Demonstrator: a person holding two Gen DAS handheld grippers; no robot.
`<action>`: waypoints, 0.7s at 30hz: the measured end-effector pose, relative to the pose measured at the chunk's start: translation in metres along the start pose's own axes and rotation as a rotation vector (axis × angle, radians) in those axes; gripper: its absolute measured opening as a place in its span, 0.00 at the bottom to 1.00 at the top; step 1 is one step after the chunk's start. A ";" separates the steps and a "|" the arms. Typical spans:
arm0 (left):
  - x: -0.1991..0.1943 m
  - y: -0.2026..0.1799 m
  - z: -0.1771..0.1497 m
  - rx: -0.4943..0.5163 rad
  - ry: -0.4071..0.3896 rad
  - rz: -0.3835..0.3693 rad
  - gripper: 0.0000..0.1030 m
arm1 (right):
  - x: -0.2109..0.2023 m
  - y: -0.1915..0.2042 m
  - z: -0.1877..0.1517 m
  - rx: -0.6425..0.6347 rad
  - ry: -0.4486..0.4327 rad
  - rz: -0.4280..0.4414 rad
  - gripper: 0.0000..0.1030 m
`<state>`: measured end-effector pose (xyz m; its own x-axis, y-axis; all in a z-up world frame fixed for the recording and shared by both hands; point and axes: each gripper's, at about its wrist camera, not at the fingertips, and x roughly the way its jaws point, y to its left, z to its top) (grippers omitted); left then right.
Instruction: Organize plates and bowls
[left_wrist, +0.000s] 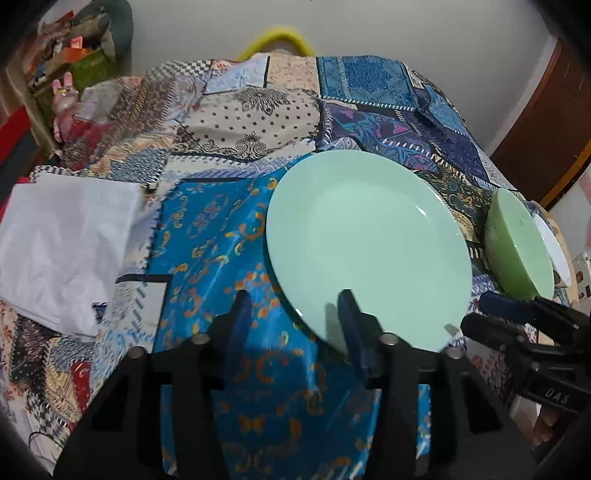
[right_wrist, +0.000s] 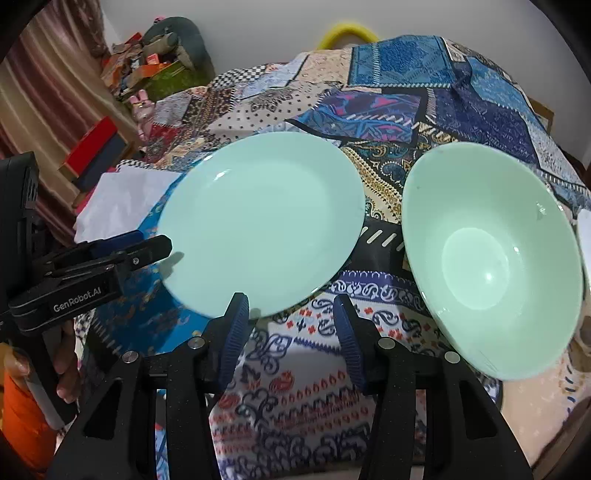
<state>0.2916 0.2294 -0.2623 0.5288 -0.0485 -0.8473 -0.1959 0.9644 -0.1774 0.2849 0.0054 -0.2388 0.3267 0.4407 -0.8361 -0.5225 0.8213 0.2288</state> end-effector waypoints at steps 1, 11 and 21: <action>0.005 0.002 0.003 -0.007 0.005 -0.013 0.40 | 0.001 0.000 0.000 0.003 0.003 -0.002 0.42; 0.016 -0.002 0.014 0.010 -0.031 -0.019 0.32 | 0.016 -0.001 0.008 0.018 0.009 -0.016 0.32; -0.022 0.005 -0.033 0.012 0.007 -0.011 0.32 | 0.005 0.011 -0.005 -0.050 0.061 0.036 0.31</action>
<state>0.2519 0.2265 -0.2611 0.5249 -0.0612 -0.8490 -0.1799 0.9669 -0.1809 0.2769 0.0146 -0.2426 0.2593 0.4453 -0.8570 -0.5721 0.7857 0.2351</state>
